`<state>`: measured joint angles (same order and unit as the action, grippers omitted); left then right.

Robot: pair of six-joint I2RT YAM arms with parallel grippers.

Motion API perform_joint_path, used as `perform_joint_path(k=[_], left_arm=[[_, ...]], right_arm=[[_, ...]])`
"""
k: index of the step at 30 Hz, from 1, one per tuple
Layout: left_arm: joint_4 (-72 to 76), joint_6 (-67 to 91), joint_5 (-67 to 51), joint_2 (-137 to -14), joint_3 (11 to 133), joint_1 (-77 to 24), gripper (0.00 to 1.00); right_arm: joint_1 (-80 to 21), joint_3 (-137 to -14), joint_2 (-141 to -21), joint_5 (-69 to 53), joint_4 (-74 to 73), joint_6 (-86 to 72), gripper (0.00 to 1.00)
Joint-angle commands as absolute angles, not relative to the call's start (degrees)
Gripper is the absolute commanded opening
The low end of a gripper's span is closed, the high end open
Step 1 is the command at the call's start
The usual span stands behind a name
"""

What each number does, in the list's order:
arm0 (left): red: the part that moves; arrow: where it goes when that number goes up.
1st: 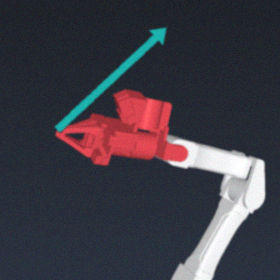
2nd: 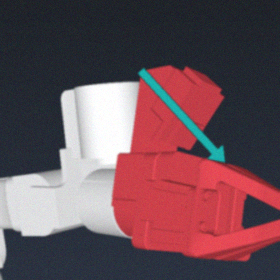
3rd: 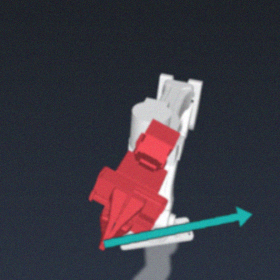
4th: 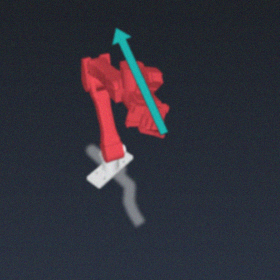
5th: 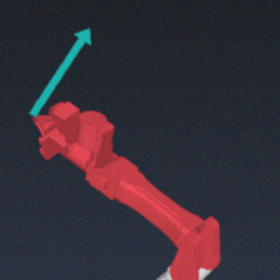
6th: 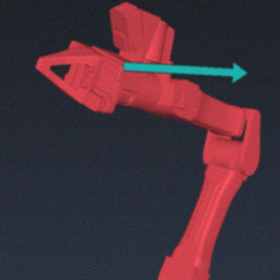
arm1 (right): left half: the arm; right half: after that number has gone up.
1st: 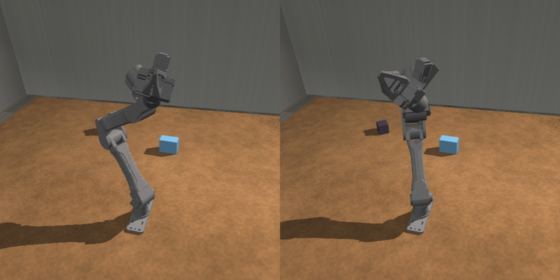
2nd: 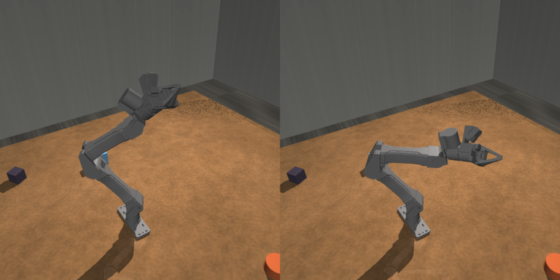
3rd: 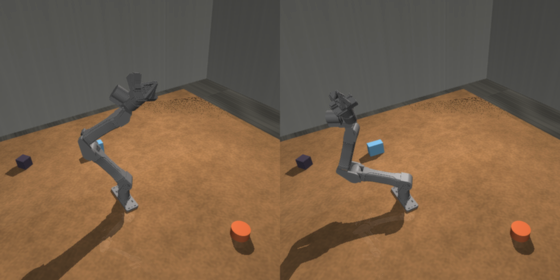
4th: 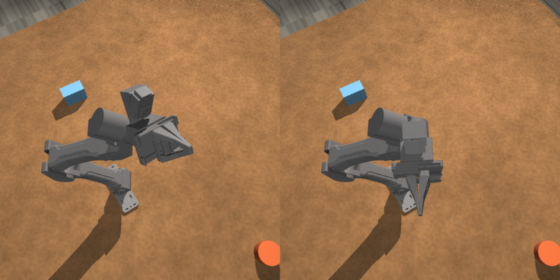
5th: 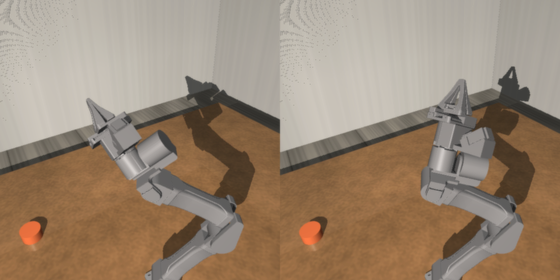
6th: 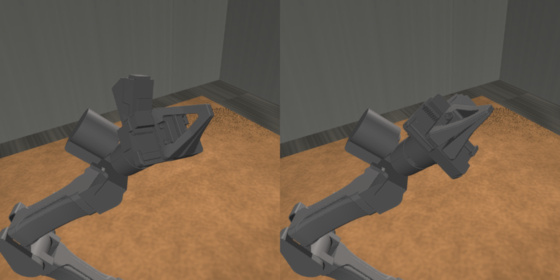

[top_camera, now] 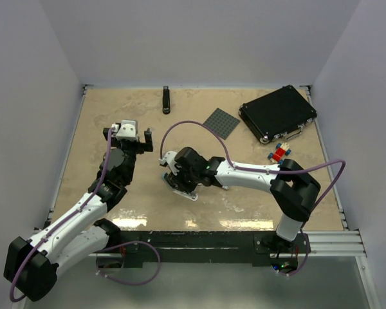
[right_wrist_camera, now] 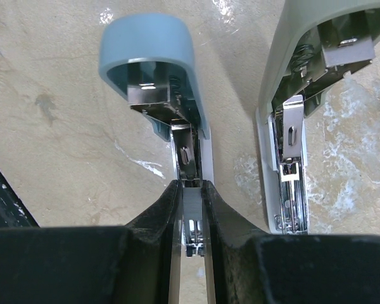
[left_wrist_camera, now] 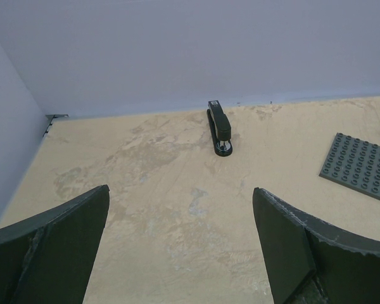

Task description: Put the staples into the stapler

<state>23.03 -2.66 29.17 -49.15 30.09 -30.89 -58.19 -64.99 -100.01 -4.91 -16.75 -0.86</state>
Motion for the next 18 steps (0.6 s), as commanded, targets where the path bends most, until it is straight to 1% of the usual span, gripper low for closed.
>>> perform_joint_path(k=[1, 18], left_arm=[[25.49, -2.99, 29.09, -48.34, 29.62, -31.2, 1.0], [25.49, -3.08, 29.09, -48.25, 29.53, -31.11, 1.0]], right_arm=[[-58.45, -67.24, -98.0, -3.96, -17.14, 1.32, 0.09], [-58.54, -65.3, -99.4, -6.06, -15.64, 1.06, 0.09]])
